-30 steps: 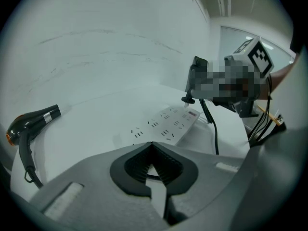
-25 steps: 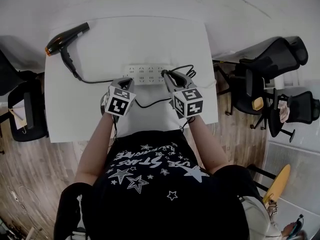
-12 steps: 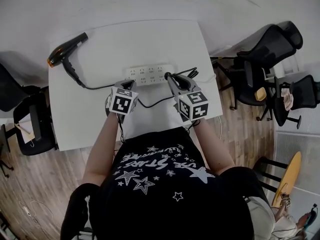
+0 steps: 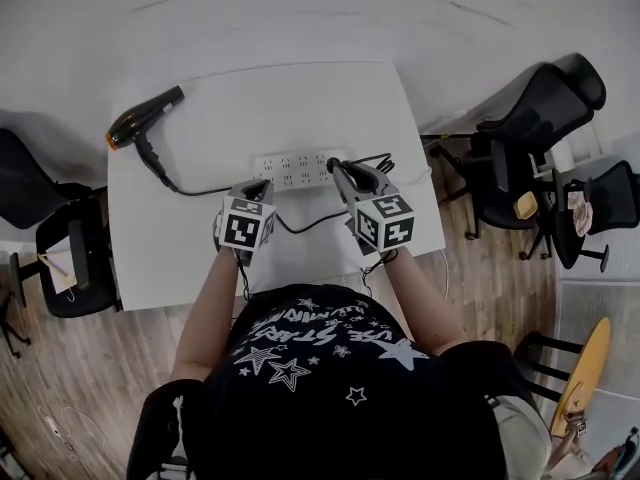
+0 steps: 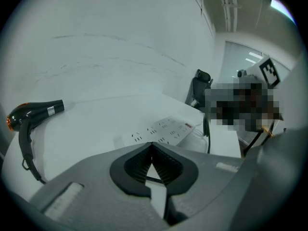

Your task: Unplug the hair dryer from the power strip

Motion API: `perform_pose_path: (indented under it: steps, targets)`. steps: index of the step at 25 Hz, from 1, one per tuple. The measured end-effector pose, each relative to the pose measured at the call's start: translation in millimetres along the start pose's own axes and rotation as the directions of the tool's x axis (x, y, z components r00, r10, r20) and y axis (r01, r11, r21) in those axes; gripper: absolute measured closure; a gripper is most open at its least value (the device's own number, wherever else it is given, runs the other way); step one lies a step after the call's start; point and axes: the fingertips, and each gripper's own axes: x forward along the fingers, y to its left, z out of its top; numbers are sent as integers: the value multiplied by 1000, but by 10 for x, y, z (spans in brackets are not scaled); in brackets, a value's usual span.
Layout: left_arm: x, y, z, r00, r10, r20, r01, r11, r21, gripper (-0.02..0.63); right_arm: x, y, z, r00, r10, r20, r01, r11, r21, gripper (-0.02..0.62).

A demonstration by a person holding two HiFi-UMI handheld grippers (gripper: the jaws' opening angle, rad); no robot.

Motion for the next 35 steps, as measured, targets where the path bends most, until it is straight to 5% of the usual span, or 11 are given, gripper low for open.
perform_pose_path:
  steps: [35]
  targets:
    - [-1184,-1676,-516,992,33,122,-24,997,-71,598,-1838,301,-675,979,141,145,-152,986,68,520]
